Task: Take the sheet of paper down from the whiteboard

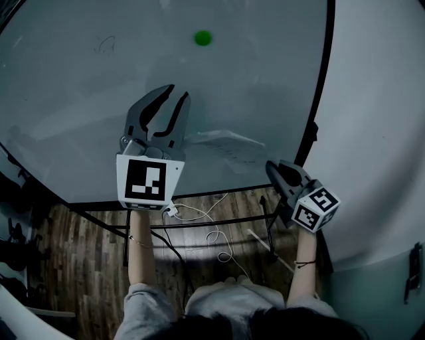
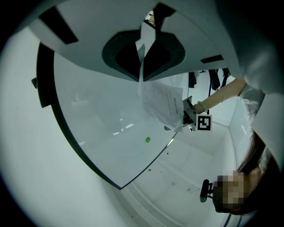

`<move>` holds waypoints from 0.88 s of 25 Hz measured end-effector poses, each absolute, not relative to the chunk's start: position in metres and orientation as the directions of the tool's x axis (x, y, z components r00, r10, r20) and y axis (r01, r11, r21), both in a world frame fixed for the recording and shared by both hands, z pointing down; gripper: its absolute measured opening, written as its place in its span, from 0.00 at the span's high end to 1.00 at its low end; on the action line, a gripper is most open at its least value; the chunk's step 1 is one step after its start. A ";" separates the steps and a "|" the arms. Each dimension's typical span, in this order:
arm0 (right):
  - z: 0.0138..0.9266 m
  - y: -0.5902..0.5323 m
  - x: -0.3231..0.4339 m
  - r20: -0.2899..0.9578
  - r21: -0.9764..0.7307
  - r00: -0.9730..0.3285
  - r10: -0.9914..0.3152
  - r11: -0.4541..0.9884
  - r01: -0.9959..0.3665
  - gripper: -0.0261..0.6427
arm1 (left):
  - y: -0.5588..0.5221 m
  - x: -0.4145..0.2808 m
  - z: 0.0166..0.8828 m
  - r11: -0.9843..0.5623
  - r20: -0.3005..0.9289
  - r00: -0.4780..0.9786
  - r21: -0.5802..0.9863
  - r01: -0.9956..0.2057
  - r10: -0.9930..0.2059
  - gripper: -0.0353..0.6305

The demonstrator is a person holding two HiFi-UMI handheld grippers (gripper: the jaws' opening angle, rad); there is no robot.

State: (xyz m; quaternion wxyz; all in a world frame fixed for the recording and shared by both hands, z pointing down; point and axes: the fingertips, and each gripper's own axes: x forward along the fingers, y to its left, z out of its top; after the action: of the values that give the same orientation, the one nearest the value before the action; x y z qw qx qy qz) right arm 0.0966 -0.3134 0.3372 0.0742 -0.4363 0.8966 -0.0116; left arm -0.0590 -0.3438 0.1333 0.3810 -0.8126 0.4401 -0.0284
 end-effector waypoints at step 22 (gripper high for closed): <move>0.351 -0.275 0.094 -0.088 0.007 -0.608 -0.789 0.610 -0.793 0.95 | -0.296 -0.153 0.268 -0.397 -0.124 0.444 -0.283 -0.873 -0.887 0.94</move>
State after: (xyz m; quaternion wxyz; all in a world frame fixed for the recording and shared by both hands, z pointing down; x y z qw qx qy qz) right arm 0.0944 -0.2746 0.3510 0.0378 -0.4412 0.8963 0.0226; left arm -0.1531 -0.2963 0.2682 0.1546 -0.8355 0.5268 -0.0234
